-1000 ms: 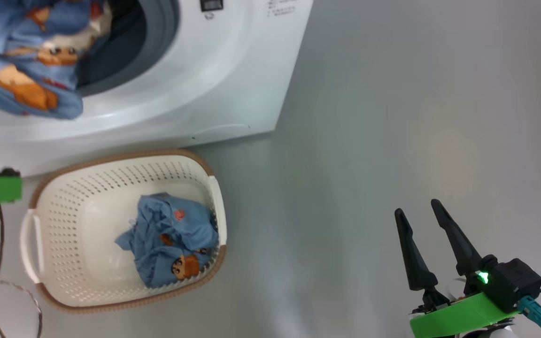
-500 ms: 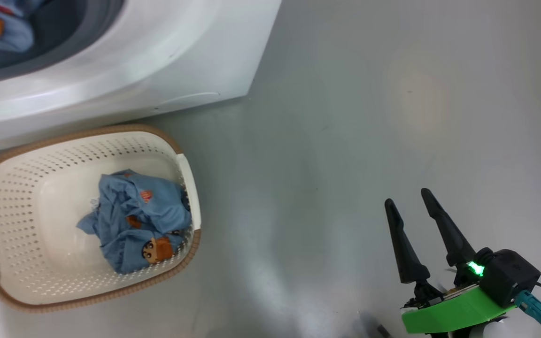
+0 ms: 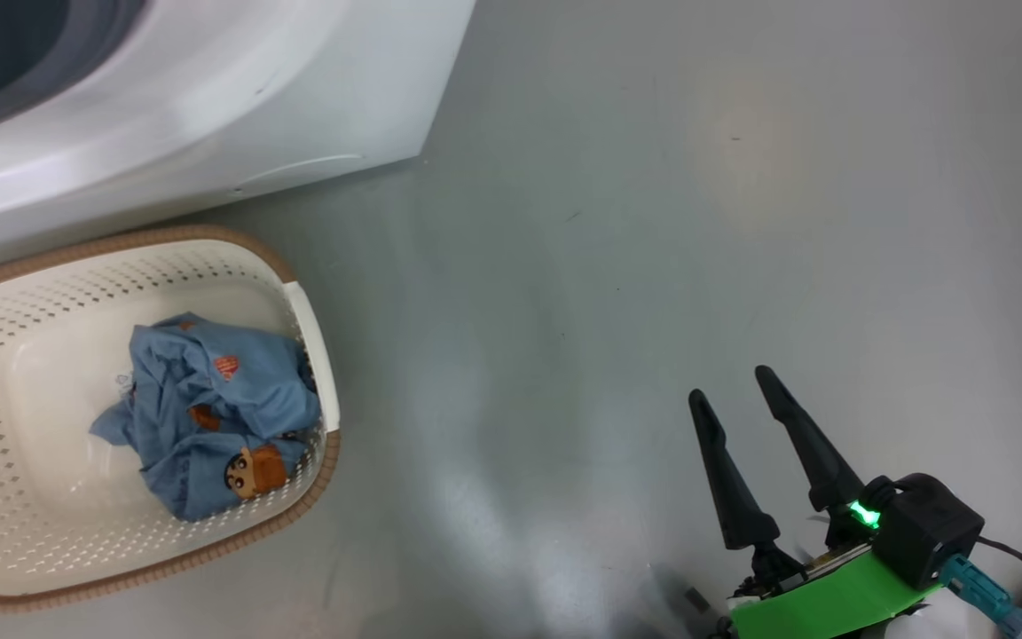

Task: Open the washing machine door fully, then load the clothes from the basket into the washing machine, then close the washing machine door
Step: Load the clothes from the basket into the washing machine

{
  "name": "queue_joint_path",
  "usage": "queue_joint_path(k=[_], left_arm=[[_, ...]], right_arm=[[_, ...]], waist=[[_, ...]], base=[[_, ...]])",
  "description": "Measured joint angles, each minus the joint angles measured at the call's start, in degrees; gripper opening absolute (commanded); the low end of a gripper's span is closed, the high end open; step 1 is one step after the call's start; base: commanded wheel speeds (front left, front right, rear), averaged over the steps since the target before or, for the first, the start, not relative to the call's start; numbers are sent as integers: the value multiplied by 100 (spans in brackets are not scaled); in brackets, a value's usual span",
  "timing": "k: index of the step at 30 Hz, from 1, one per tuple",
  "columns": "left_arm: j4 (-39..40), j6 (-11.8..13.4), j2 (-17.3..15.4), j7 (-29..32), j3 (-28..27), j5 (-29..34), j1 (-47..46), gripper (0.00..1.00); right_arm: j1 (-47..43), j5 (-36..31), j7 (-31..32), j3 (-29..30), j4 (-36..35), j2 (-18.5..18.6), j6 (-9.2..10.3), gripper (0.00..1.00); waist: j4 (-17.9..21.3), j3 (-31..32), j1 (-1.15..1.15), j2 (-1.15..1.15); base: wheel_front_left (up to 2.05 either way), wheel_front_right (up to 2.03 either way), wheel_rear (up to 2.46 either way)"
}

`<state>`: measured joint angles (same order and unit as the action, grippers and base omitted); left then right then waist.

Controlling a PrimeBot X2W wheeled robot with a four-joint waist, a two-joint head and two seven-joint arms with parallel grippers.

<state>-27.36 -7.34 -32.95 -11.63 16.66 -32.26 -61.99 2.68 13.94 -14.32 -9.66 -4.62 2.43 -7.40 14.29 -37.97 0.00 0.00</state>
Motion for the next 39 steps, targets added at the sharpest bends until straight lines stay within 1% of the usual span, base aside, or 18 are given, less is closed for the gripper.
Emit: queue_joint_path(k=[4,13,15,22,25,32,36,38,39], left_arm=[[-207,0,-147,230,174,-101,-158,0],[-334,0,-492,954,547,-632,-527,0],[-333,0,-573,1055,614,-703,-578,0],[-307,0,-771,1131,755,-838,-746,0],[-279,0,-867,1094,813,-876,-815,0],[-13,0,-1113,182,994,-754,-1101,0],[-65,0,-1216,44,1081,-710,-1135,0],[-168,0,-1229,108,1149,-736,-1135,0],[-222,0,-1232,190,1191,-772,-1135,24]], right_arm=[[-3,35,0,-92,3,-1,0,100],[-5,92,0,-300,18,-2,0,100],[-5,97,0,-342,16,-2,0,100],[-5,131,0,-438,-2,-3,0,100],[-8,202,0,-492,-9,-4,0,100],[-9,291,0,-599,-26,-5,0,100],[-9,339,0,-624,-27,-7,0,100],[-9,348,0,-630,-26,-7,0,100],[-9,348,0,-633,-26,-7,0,100]], waist=[[81,-61,0,0],[178,-355,0,0],[209,-415,0,0],[307,-580,0,0],[363,-636,0,0],[498,-729,0,0],[558,-745,0,0],[581,-728,0,0],[589,-715,0,0]], base=[[0,0,0],[0,0,0],[0,0,0],[0,0,0],[0,0,0],[0,0,0],[0,0,0],[0,0,0],[0,0,0]])
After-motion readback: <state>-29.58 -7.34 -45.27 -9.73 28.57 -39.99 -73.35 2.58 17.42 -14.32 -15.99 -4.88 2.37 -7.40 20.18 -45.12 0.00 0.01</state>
